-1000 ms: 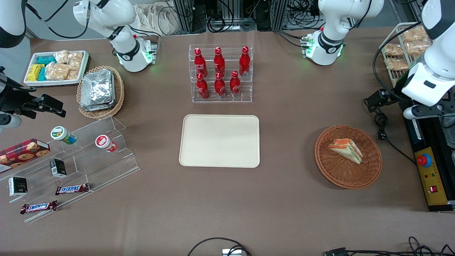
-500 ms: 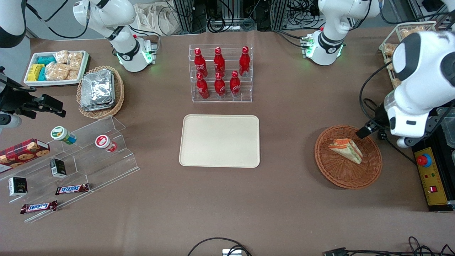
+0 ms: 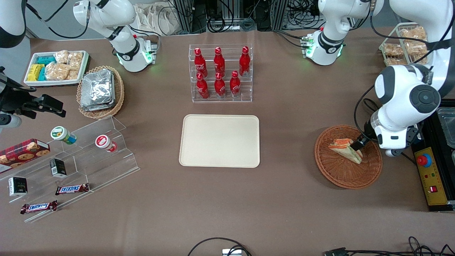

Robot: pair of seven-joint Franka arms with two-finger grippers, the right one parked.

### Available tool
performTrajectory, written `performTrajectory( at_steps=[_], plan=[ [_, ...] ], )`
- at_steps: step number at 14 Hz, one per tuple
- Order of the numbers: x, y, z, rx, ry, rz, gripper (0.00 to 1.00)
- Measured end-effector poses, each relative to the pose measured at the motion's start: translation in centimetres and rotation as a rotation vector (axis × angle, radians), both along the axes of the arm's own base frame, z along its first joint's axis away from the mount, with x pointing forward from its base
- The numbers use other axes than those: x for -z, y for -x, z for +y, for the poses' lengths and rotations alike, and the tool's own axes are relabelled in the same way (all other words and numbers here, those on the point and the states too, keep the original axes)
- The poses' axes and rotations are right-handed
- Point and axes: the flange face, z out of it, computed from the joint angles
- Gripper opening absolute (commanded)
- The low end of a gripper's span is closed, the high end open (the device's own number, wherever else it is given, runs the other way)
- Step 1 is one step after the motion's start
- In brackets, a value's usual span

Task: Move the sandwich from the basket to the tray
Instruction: 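Move the left gripper down over the wrapped sandwich in the wicker basket, then close the left gripper on the sandwich's wrapped edge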

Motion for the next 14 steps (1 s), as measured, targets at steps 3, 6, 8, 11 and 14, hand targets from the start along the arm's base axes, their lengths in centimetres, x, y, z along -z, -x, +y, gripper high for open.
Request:
performTrajectory(
  at_steps=[3, 6, 8, 11, 14],
  plan=[
    [2.7, 0.7, 0.1, -0.005, 0.0, -0.014, 1.0],
    [4.6, 0.4, 0.0, -0.007, -0.003, -0.032, 1.0],
    [5.9, 0.3, 0.0, -0.006, -0.004, -0.044, 1.0],
    [7.4, 0.4, 0.0, -0.006, -0.007, -0.044, 1.0],
    [8.5, 0.4, 0.0, -0.01, -0.008, -0.043, 0.93]
  ],
)
